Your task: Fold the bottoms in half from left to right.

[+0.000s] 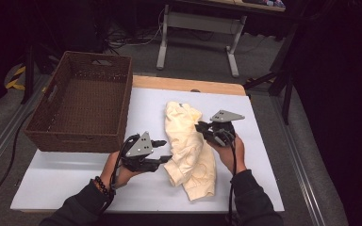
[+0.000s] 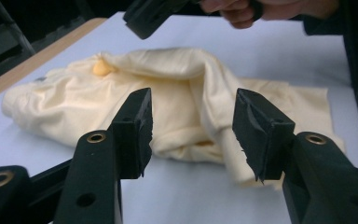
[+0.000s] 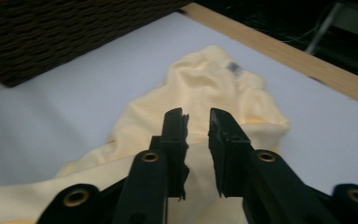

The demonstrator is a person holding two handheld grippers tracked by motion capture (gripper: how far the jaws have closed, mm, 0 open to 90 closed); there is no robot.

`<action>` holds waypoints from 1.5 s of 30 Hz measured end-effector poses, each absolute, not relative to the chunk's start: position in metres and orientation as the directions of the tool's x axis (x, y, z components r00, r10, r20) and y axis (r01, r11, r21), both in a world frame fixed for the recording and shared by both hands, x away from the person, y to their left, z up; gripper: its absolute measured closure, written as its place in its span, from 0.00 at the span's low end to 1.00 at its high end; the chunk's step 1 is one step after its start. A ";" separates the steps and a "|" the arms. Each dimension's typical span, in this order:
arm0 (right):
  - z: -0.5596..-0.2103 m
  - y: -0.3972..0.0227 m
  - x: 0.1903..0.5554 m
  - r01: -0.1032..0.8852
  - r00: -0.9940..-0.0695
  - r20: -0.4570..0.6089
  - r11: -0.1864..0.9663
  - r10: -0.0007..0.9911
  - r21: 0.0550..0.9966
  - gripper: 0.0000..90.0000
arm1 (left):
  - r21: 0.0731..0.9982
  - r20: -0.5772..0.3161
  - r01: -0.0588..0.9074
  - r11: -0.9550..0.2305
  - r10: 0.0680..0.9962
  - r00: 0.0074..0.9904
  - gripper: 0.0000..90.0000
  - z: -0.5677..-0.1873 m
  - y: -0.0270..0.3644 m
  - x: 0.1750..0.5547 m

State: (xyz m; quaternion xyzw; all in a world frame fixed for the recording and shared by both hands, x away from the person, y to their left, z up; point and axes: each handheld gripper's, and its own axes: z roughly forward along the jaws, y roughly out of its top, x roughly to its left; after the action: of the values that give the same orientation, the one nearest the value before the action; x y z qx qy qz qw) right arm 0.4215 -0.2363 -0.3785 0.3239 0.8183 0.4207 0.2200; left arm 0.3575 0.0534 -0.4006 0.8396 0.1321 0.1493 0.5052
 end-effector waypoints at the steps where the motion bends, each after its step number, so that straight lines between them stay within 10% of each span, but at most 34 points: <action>1: -0.380 -0.231 0.418 0.338 -0.705 -0.098 0.455 0.702 0.824 0.91 | 0.882 0.119 0.074 -0.466 0.371 0.921 0.56 -0.404 0.054 0.357; 17: -0.398 -0.196 0.417 0.390 -0.822 -0.123 0.708 0.555 0.589 0.97 | 0.834 0.076 0.164 -0.528 0.403 0.912 0.53 -0.435 0.042 0.381; 36: -0.406 -0.277 0.377 0.445 -0.764 -0.069 0.601 0.642 0.664 0.91 | 0.772 0.086 0.193 -0.606 0.400 0.912 0.49 -0.447 0.007 0.400; 45: -0.418 -0.291 0.367 0.432 -0.751 -0.035 0.531 0.660 0.729 0.78 | 0.727 0.103 0.184 -0.662 0.370 0.923 0.68 -0.450 -0.004 0.410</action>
State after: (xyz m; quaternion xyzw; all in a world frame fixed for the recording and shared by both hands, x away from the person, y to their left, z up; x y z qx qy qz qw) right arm 0.3666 -0.2905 -0.4178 0.3171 0.8610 0.3662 0.1551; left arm 0.4103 -0.0038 -0.4499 0.9034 0.1531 0.1219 0.3816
